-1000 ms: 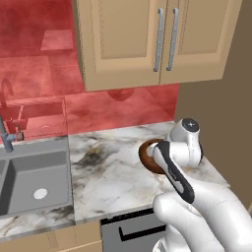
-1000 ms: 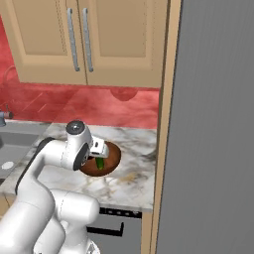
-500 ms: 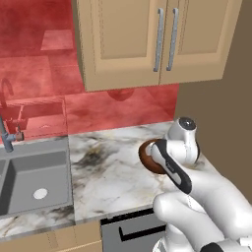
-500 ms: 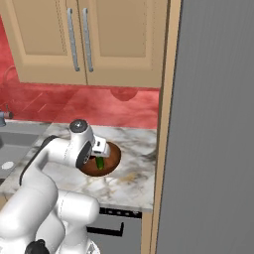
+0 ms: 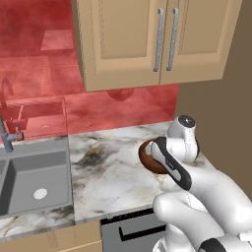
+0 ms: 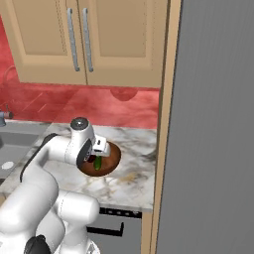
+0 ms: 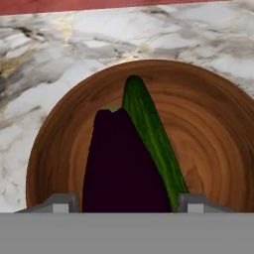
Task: Take the eggplant, cucumber, and bell pepper from the freezer and place them in the bowl on the counter.
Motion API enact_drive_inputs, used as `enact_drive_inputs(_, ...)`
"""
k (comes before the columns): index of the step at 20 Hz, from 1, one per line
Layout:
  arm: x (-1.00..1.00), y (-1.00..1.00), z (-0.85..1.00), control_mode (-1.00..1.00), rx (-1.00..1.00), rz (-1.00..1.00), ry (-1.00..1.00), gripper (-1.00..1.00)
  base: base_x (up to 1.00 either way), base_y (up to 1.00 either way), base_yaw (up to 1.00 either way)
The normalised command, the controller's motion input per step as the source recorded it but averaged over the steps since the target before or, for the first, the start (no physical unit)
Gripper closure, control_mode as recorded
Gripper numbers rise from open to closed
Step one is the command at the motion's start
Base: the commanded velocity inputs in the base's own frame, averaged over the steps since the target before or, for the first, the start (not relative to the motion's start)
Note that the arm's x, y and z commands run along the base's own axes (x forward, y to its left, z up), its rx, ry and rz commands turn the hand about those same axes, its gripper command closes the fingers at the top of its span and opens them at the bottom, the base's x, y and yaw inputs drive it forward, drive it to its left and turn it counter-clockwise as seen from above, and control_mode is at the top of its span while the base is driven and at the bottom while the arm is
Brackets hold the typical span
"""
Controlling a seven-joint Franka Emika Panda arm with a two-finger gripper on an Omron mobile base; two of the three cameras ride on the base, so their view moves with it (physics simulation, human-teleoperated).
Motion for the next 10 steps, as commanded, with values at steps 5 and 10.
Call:
enact_drive_inputs(5, 0.00, 0.00, 0.00, -1.00, 0.00, 0.00, -0.01, -1.00, 0.00, 0.00, 0.00)
enact_drive_inputs(10, -0.10, 0.00, 0.06, -1.00, 0.00, 0.00, -0.14, -1.00, 0.00, 0.00, 0.00)
